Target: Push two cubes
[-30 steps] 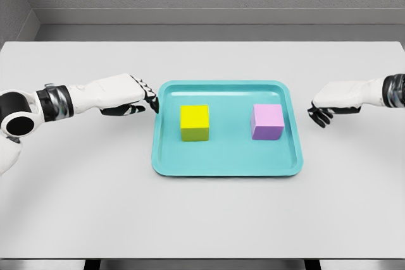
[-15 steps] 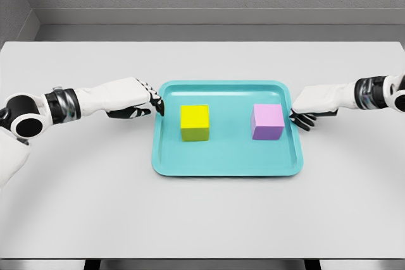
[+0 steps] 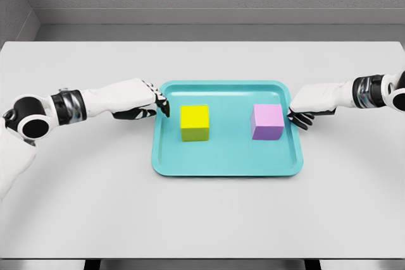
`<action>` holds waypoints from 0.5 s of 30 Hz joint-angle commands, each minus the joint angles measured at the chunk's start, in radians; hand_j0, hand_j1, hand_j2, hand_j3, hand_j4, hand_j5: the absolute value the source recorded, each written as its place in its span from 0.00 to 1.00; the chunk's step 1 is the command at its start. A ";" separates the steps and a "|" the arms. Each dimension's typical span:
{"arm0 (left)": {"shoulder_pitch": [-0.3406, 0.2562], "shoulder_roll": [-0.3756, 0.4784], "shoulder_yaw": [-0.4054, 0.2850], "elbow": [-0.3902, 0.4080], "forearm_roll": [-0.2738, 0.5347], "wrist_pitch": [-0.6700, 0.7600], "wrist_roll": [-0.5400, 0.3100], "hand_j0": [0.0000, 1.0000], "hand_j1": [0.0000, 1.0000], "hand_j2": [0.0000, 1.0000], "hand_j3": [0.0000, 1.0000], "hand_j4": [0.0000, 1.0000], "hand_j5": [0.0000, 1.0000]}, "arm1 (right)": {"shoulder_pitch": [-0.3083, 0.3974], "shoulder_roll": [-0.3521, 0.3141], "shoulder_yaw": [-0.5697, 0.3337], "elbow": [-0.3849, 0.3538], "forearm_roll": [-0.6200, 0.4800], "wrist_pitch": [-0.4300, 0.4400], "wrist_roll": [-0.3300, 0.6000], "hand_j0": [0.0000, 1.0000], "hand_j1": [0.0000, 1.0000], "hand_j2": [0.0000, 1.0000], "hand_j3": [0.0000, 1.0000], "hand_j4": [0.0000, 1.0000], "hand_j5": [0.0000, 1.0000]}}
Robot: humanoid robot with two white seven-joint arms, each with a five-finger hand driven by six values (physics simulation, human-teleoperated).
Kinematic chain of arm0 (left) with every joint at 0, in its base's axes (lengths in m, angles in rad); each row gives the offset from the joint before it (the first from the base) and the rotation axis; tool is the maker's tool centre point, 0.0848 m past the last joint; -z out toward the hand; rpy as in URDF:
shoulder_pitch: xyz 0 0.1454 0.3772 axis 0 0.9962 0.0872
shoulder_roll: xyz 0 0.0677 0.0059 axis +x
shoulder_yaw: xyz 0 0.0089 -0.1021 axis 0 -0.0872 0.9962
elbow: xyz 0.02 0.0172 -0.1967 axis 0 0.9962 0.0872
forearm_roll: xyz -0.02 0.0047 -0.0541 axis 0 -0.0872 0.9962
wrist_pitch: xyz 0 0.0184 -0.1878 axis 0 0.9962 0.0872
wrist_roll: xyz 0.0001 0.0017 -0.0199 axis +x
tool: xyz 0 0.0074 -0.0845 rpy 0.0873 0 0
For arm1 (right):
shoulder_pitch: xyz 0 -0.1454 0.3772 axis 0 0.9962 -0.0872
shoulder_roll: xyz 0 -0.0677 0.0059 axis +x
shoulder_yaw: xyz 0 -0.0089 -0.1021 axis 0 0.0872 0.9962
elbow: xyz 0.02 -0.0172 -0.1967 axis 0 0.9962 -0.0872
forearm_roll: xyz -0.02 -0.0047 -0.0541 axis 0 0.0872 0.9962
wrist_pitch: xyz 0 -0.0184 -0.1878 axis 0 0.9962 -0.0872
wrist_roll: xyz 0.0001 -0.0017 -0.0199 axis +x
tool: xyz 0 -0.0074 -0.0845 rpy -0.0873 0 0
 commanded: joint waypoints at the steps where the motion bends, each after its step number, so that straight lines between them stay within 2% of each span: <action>1: 0.000 -0.002 0.000 0.001 0.005 0.003 0.000 0.51 0.51 0.51 0.51 0.51 0.51 | 0.000 -0.001 0.000 -0.001 -0.004 0.002 0.000 0.10 0.10 0.10 0.10 0.10 0.10; 15: 0.005 -0.035 -0.020 0.001 -0.018 0.003 0.000 0.51 0.51 0.51 0.51 0.51 0.51 | -0.003 0.010 0.014 -0.005 -0.004 0.002 0.000 0.10 0.10 0.10 0.10 0.10 0.10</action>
